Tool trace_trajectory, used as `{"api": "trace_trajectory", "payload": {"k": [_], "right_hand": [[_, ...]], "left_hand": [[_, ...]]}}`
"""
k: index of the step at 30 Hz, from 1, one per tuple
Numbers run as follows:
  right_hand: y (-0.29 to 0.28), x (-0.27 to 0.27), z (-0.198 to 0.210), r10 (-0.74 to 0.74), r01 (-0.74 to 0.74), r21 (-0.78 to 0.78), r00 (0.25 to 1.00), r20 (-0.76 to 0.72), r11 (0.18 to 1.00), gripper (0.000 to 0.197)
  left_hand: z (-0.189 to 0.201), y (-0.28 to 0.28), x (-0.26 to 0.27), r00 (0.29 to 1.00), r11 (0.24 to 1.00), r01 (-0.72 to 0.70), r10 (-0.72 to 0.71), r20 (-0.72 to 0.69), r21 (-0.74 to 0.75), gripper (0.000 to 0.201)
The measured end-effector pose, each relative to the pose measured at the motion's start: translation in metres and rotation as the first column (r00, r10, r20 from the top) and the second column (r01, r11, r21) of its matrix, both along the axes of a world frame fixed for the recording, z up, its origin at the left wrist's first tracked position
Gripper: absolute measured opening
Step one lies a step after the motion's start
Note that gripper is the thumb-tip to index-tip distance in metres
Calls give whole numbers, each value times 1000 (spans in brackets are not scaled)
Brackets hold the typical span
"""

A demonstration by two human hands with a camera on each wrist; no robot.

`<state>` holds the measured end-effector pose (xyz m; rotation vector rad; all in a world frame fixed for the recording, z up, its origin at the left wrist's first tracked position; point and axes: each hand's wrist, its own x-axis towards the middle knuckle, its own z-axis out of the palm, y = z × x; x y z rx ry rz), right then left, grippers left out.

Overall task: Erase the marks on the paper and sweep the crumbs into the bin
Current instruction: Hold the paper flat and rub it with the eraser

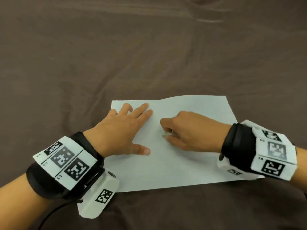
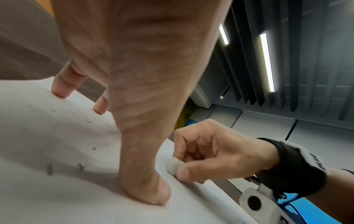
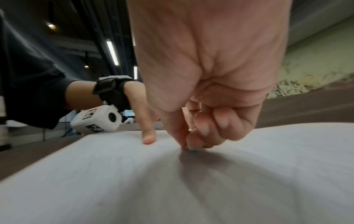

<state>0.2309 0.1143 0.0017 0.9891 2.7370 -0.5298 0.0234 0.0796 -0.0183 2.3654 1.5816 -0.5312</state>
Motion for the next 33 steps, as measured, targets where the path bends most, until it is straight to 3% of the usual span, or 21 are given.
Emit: {"api": "trace_trajectory", "payload": {"k": [5,10,15,19,21,23,26,30,33], "right_hand": [[-32,1,0,115,-115,-101,993,-5,988,19],[-18,23,-2,-74,72,100,997,14,992,16],[-36,49,-1,-118,100,202,990,77,974,23],[-34,49,-7,-66,32,272,991,119,962,21],[-32,51,-9,-32,5,300,996,84,954,29],[-34,46,-5,-17,-14,264,993,117,964,19],[-35,48,-8,-8,-50,307,983,182,950,21],[-37,47,-4,-15,-25,257,988,152,966,25],[-37,45,-2,-7,-43,287,985,172,957,25]], "left_hand": [[0,1,-1,1000,1000,13,-13,0,-6,110],[1,0,-2,1000,1000,17,-17,24,-9,109],[5,-11,-3,998,999,48,-47,-36,6,96],[0,-44,6,933,922,312,-344,110,231,67],[-12,-66,12,851,854,461,-502,151,239,62],[-21,-79,13,799,813,548,-579,164,198,63],[-27,-75,-5,840,839,514,-535,94,178,66],[-27,-56,-40,951,948,283,-297,86,146,68],[-16,-54,-40,970,954,241,-239,-34,179,72]]}}
